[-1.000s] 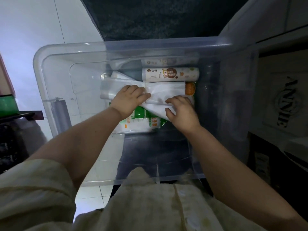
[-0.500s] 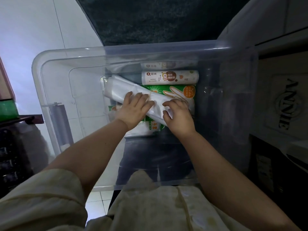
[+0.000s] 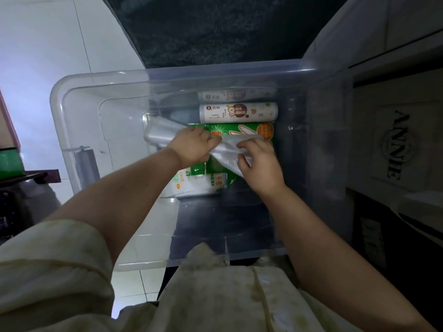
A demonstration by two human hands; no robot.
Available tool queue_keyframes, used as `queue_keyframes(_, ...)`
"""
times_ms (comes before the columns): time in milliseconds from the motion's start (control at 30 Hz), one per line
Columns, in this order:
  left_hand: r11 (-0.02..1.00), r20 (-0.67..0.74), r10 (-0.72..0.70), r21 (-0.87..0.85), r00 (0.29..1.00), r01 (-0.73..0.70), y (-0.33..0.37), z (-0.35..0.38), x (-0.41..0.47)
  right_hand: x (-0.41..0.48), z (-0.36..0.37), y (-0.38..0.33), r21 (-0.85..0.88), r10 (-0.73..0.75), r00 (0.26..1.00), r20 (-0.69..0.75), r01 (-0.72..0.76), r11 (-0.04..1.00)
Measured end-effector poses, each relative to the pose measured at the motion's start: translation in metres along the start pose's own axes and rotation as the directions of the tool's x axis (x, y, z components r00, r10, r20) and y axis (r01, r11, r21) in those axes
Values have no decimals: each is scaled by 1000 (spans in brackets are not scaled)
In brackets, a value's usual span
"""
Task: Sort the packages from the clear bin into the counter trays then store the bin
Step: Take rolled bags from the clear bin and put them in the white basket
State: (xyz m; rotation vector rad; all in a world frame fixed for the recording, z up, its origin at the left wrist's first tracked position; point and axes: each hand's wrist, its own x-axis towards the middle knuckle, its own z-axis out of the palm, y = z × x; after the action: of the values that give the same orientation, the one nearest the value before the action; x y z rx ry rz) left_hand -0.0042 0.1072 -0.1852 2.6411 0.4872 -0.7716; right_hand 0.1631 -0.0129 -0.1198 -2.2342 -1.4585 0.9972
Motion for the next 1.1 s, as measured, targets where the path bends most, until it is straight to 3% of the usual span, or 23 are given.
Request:
queue_keyframes(133,984,-9,-43,-174,999,41,15,-7,-16,-7,-13,-7,-7,-9,1000,-24,9,1000)
queue_keyframes(300,919,-1,-280,-289,960,268,47,17,-30,-13,-9,-7,-18,20,999,29,-19,1000)
queue_keyframes(433,916,-204,-383,-207,901,343,59,26,-29,-14,-2,-9,-5,8,999,51,-8,1000)
queue_keyframes(533,890,-95,-444,-166,891,425,64,29,-25,-12,-1,-9,-2,11,999,34,-11,1000)
queue_keyframes(733,873,-118,-453,-259,884,413,52,16,-28,-16,-5,-15,-9,-31,999,18,31,999)
queue_keyframes(900,850,-97,-474,-309,875,427,54,-28,-54,-32,-36,-39,-28,-128,991,-24,127,991)
queue_keyframes(1100,802,-230,-583,-316,779,507,76,-104,-115,-69,-103,-89,-128,-388,921,20,387,913)
